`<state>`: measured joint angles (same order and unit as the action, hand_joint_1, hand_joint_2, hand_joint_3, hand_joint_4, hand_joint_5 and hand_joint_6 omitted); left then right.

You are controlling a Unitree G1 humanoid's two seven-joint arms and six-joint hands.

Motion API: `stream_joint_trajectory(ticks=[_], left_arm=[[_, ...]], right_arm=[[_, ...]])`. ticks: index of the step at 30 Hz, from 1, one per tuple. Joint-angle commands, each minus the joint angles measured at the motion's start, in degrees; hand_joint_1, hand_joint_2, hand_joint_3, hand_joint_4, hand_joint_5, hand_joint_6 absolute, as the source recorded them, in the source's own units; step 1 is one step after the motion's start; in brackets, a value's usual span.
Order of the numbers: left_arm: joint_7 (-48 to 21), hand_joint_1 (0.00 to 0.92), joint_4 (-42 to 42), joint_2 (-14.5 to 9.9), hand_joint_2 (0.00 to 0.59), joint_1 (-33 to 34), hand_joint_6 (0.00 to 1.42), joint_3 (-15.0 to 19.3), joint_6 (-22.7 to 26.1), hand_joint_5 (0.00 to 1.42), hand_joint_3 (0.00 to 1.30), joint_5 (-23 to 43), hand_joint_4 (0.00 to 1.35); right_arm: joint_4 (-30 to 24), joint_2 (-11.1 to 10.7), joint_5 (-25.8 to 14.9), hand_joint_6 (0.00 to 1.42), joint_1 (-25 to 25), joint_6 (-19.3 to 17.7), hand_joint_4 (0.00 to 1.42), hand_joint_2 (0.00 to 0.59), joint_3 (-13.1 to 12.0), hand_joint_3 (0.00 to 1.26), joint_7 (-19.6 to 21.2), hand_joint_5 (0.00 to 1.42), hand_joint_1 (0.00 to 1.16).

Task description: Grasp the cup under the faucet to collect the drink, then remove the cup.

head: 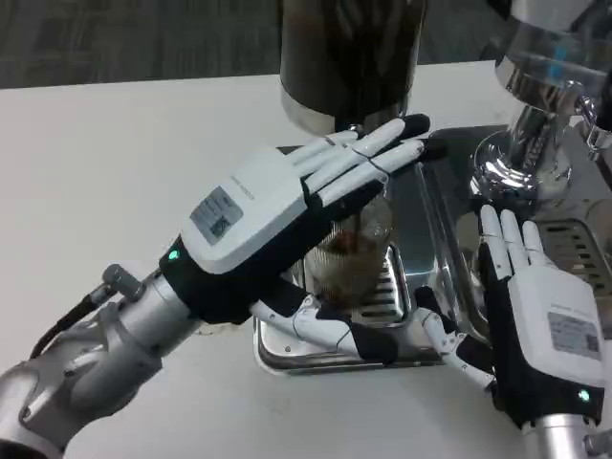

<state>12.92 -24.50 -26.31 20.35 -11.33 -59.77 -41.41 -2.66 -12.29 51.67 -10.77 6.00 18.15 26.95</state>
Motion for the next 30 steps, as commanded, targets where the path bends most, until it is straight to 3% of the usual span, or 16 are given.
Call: stream_joint_trajectory(ticks=[1,6,11,17,23,30], left_arm=[[0.12,0.000,0.82,-1.52,0.012,-0.48,0.20,-2.27,0.50,0.23,0.12,-3.05,0.02],[1.27,0.000,0.54,-1.92,0.013,-0.36,0.20,-2.78,1.15,0.23,0.12,-2.67,0.02],[1.98,0.000,0.37,-2.15,0.013,-0.23,0.19,-2.40,1.43,0.23,0.13,-1.99,0.02],[2.43,0.000,0.44,-2.16,0.013,-0.31,0.19,-2.37,1.57,0.23,0.13,-1.68,0.02],[2.74,0.000,0.57,-2.08,0.015,-0.41,0.19,-2.26,1.71,0.23,0.14,-1.48,0.02],[3.43,0.000,0.79,-1.93,0.029,-0.58,0.19,-1.94,2.49,0.24,0.14,-1.68,0.03]], right_arm=[[0.32,-0.36,-0.64,0.17,0.25,-0.59,0.00,0.375,-0.30,0.01,-0.06,0.00,0.39],[0.31,-0.76,-2.87,0.17,0.30,-2.77,0.00,0.362,-0.73,0.01,-0.13,0.00,0.39],[2.82,-1.82,-12.97,0.19,1.69,-11.35,0.00,0.290,-2.87,0.00,-3.25,0.00,0.42],[7.10,-2.51,-20.71,0.17,4.56,-16.69,0.00,0.249,-4.24,0.00,-8.97,0.00,0.48],[11.40,-2.59,-23.86,0.14,8.24,-19.26,0.00,0.230,-4.19,0.00,-14.02,0.00,0.51],[16.37,-1.46,-26.21,0.03,12.68,-21.71,0.00,0.218,-4.15,0.00,-17.13,0.00,0.53]])
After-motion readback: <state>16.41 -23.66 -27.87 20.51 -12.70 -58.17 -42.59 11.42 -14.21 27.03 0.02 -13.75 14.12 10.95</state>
